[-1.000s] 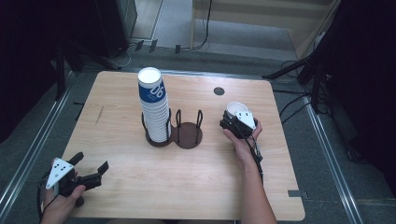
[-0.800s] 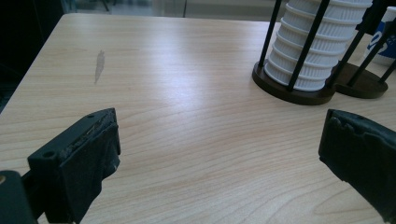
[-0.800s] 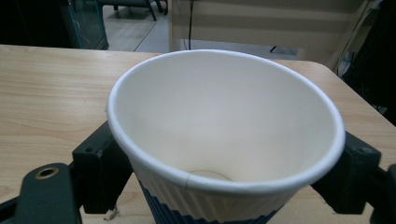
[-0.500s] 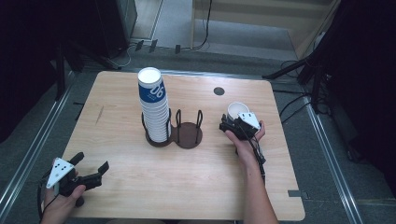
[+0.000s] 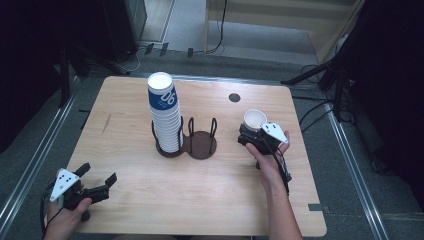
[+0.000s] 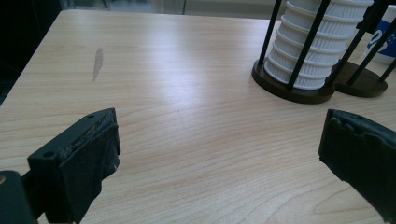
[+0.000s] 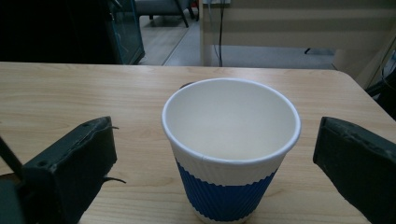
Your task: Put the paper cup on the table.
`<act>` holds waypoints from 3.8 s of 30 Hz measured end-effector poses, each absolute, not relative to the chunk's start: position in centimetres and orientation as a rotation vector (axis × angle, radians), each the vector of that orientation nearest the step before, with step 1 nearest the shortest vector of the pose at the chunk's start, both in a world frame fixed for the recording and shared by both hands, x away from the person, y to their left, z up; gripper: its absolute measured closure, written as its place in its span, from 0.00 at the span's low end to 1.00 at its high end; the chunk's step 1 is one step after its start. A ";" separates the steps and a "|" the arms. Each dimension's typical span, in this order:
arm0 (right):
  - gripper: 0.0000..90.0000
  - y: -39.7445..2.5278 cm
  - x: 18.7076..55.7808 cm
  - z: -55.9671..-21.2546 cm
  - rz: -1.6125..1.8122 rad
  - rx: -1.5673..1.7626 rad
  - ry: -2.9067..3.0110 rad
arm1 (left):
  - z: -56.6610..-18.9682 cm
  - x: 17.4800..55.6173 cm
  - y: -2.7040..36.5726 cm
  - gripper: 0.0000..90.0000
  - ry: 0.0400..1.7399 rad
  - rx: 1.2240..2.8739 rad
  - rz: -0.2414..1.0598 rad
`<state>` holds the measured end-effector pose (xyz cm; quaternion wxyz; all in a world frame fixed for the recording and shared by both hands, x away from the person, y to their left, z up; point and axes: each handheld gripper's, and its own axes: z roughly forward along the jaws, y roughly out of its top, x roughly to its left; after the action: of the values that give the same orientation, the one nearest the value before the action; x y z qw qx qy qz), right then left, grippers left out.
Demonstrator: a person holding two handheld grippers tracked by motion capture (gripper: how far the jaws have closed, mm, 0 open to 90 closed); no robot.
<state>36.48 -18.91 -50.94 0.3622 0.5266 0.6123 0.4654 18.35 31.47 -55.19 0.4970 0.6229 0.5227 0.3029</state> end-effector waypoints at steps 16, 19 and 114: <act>0.00 -19.0 33.4 -48.5 1.259 1.301 1.562 | -55.2 18.4 31.5 0.00 1.270 1.510 0.736; 0.00 -18.8 32.7 -48.1 1.235 1.261 1.561 | -55.2 18.4 31.5 0.00 1.274 1.506 0.735; 0.00 -33.8 21.2 -54.5 1.077 1.445 1.505 | -55.2 18.7 31.4 0.00 1.308 1.528 0.714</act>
<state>21.19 -33.82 -54.54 0.3864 0.5675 0.5912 0.4232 18.73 31.38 -55.17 0.4827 0.6271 0.5366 0.2930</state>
